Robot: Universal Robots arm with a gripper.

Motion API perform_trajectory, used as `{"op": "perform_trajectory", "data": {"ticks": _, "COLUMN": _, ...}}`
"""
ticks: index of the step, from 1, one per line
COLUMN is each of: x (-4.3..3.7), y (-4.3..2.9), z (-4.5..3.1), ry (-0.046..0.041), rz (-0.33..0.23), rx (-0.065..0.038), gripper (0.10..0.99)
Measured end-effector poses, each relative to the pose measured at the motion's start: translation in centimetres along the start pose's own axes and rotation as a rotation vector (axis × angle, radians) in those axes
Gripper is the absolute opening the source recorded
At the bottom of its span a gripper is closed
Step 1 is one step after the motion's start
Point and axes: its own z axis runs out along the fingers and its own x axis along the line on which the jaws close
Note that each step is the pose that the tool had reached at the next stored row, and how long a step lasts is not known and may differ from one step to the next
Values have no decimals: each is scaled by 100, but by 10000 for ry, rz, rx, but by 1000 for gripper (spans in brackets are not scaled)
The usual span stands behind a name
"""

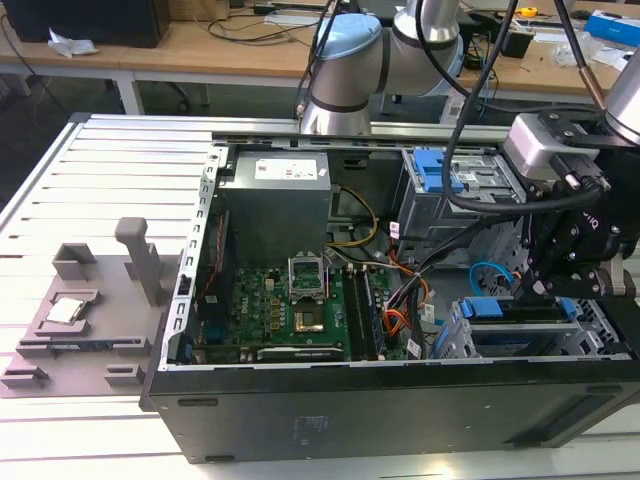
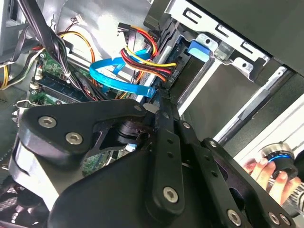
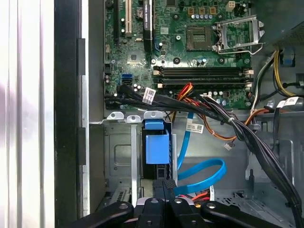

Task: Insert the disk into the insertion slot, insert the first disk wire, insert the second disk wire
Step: 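Insert the second disk wire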

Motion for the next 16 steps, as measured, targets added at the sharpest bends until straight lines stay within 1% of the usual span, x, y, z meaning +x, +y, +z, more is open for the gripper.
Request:
{"op": "perform_trajectory", "data": {"ticks": 3, "x": 0, "y": 0, "z": 0, "ry": -11, "rz": 248, "rx": -2, "gripper": 106}}
{"op": "perform_trajectory", "data": {"ticks": 5, "x": 0, "y": 0, "z": 0, "ry": -31, "rz": 757, "rx": -9, "gripper": 106}}
{"op": "perform_trajectory", "data": {"ticks": 6, "x": 0, "y": 0, "z": 0, "ry": -34, "rz": 922, "rx": -10, "gripper": 106}}
{"op": "perform_trajectory", "data": {"ticks": 11, "x": 1, "y": -2, "z": 21, "ry": -31, "rz": 927, "rx": -14, "gripper": 106}}
{"op": "perform_trajectory", "data": {"ticks": 12, "x": 1, "y": -4, "z": 42, "ry": -28, "rz": 929, "rx": -16, "gripper": 106}}
{"op": "perform_trajectory", "data": {"ticks": 13, "x": 1, "y": -5, "z": 46, "ry": -33, "rz": 930, "rx": -17, "gripper": 106}}
{"op": "perform_trajectory", "data": {"ticks": 16, "x": 1, "y": -5, "z": 23, "ry": -36, "rz": 1010, "rx": -16, "gripper": 106}}
